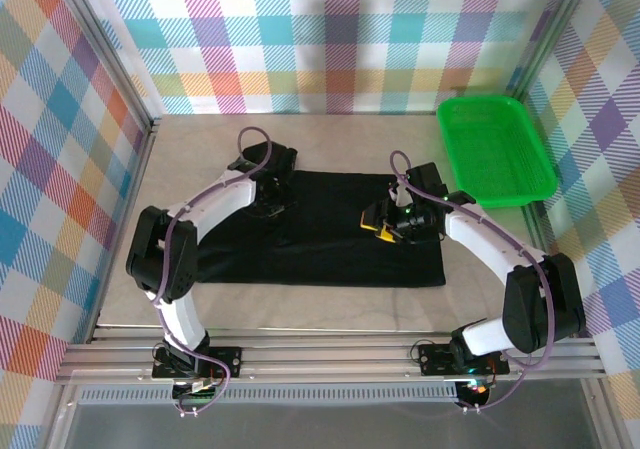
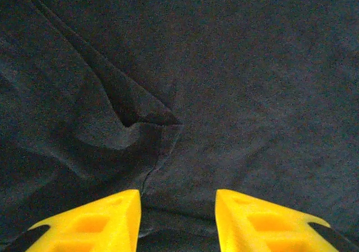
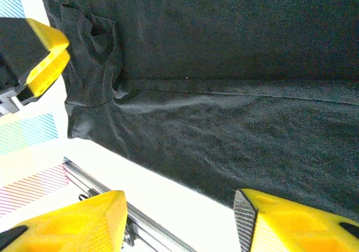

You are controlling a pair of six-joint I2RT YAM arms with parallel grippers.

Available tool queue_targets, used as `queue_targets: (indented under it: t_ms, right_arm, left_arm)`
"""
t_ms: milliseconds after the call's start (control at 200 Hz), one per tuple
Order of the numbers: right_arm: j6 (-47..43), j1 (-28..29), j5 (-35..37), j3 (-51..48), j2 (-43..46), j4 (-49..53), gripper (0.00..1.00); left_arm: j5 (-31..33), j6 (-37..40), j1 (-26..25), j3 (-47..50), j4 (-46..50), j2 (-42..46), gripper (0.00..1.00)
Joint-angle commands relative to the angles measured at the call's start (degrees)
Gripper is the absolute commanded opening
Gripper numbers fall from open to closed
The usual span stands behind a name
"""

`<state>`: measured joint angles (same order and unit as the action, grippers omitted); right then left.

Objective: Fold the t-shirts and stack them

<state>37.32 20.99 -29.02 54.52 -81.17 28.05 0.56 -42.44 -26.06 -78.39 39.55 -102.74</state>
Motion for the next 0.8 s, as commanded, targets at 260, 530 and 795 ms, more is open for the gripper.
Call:
queue_targets:
  t_ms: [260, 530, 795]
  right_arm:
    - [0.1, -0.1, -1.0, 1.4, -2.5, -0.1, 0.54]
    - [0.2, -0.1, -0.7, 0.7, -1.9, 0.1, 0.54]
    - [0.6, -0.1, -0.9, 0.6, -2.5, -0.4, 0.53]
  left_arm:
    - [-0.4, 4.1, 0.9, -1.6, -0.4, -8.6, 0.29]
    - [-0.5, 5.6, 0.8, -2.8, -1.4, -11.7, 0.11]
    - [0.8, 6.5, 0.4, -3.7, -0.9, -10.7, 0.0]
